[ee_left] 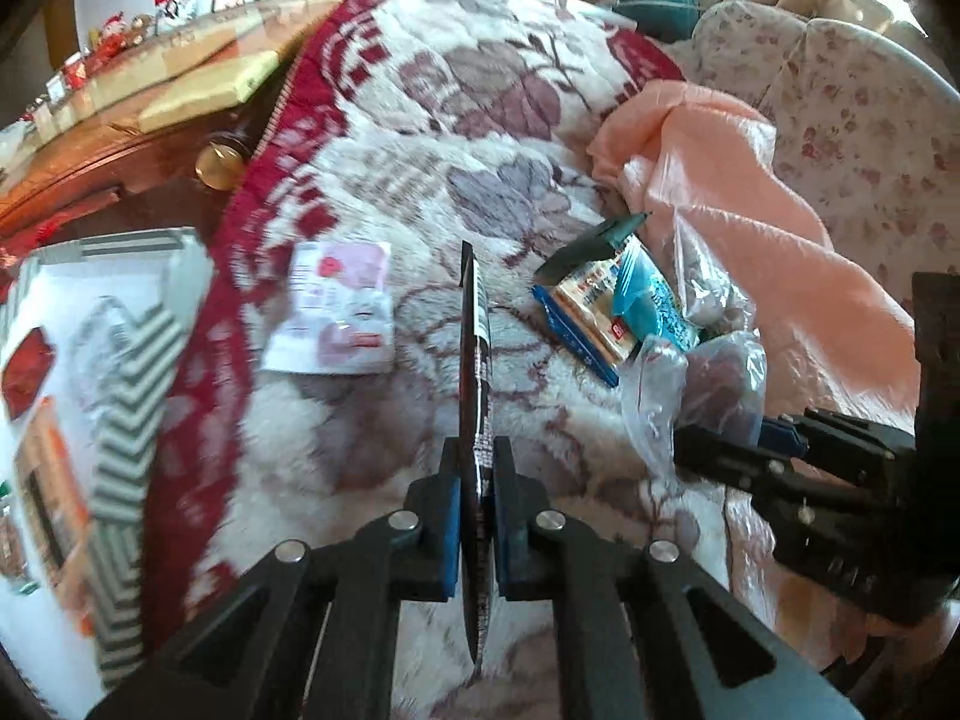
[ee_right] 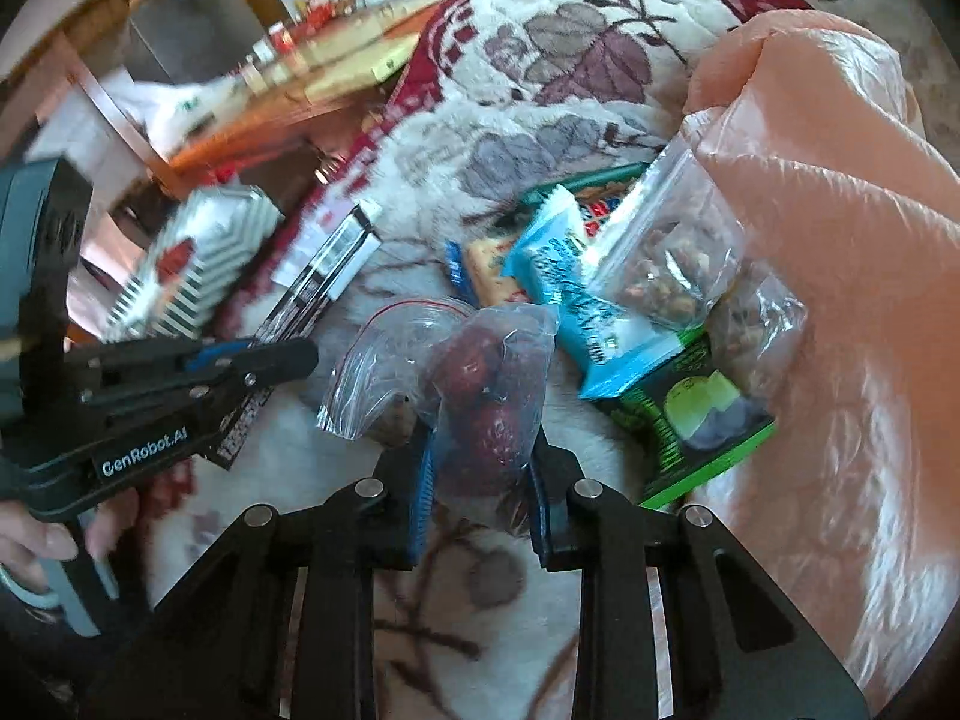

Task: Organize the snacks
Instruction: 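Grasp the dark wafer stick with the left tool while the right tool grasps the red-date bag, then carry wafer stick and date bag over the box and open both tools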

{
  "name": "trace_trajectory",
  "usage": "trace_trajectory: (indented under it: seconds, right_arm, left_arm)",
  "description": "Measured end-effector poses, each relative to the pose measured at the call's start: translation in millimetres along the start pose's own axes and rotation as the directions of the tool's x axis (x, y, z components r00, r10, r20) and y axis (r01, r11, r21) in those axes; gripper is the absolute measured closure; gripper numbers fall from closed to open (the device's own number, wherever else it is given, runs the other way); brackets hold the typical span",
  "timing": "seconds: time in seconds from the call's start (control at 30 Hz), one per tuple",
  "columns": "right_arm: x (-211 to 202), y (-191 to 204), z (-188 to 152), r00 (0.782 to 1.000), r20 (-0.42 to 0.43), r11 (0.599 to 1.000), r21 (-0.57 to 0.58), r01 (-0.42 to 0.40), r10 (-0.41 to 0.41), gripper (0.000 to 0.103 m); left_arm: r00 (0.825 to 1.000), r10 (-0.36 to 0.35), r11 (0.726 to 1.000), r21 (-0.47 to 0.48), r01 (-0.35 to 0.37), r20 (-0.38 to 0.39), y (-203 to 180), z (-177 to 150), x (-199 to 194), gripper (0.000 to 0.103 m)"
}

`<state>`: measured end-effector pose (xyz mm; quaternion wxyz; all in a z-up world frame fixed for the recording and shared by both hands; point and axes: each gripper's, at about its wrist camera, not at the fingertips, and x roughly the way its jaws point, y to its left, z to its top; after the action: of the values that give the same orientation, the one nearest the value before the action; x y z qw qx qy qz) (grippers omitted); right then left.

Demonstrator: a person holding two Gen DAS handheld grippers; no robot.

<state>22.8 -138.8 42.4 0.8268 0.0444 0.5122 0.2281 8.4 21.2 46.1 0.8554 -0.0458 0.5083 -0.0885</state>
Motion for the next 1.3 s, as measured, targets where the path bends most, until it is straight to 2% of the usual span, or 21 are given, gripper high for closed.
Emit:
trace_trajectory:
  seconds: [0.3,0.4,0.57,0.67,0.93,1.17,1.3]
  right_arm:
    - [-4,36,-2,0.998,0.017,0.998,-0.018,-0.066,0.067,0.078]
    - [-2,53,-2,0.997,0.009,0.996,-0.047,-0.082,0.082,0.078]
    - [4,84,3,0.994,-0.010,0.989,-0.098,-0.113,0.113,0.078]
    - [8,100,8,0.990,-0.018,0.983,-0.111,-0.144,0.143,0.078]
    - [24,149,20,0.986,-0.054,0.967,-0.195,-0.164,0.156,0.078]
    - [42,189,39,0.977,-0.087,0.949,-0.237,-0.210,0.194,0.078]
    - [57,213,51,0.974,-0.106,0.938,-0.268,-0.221,0.199,0.078]
  left_arm:
    - [0.994,0.099,0.995,-0.014,-0.098,0.042,25,-17,-35,0.093]
    - [0.986,0.153,0.988,-0.018,-0.152,0.065,37,-19,-45,0.093]
    - [0.975,0.204,0.979,-0.044,-0.201,0.086,64,-21,-58,0.093]
    - [0.970,0.228,0.972,-0.069,-0.222,0.083,82,-24,-63,0.093]
    - [0.957,0.282,0.951,-0.147,-0.271,0.061,130,-33,-69,0.093]
    - [0.951,0.308,0.917,-0.276,-0.289,0.028,180,-44,-74,0.093]
    - [0.948,0.318,0.900,-0.315,-0.300,0.007,199,-52,-71,0.093]
